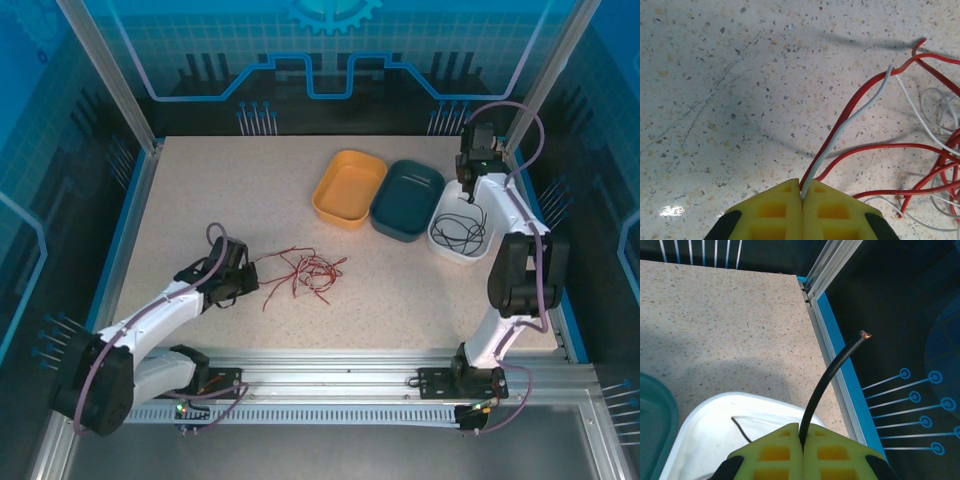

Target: Untangle the cables

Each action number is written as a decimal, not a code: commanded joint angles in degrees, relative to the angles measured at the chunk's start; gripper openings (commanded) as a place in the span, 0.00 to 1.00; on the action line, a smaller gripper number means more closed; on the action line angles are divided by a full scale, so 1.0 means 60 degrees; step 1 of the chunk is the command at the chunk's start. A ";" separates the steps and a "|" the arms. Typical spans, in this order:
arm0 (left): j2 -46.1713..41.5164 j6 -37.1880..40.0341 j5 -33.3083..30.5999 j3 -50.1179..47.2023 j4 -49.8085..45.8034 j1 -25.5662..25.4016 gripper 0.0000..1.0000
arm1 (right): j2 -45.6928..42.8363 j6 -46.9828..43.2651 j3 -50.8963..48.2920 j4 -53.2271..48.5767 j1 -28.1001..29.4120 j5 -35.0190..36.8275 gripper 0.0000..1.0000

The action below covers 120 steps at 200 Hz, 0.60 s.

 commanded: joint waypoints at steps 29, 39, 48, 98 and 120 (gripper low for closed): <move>0.0699 -0.0089 0.0015 0.0692 0.0180 0.0113 0.00 | 0.1401 0.0064 0.1483 0.0086 -0.0853 -0.0589 0.00; 0.0772 -0.0125 0.0044 0.0744 0.0243 0.0105 0.00 | 0.1760 0.0071 0.1825 -0.0069 -0.0973 -0.0671 0.00; 0.0818 -0.0162 0.0067 0.0765 0.0319 0.0106 0.00 | 0.2044 0.0076 0.2111 -0.0212 -0.1074 -0.0741 0.00; 0.1049 -0.0302 0.0089 0.0893 0.0446 0.0106 0.00 | 0.2963 0.0086 0.2826 -0.0859 -0.1198 -0.1847 0.00; 0.1208 -0.0369 0.0160 0.0889 0.0500 0.0105 0.00 | 0.2899 0.0227 0.2668 -0.1208 -0.1144 -0.2686 0.00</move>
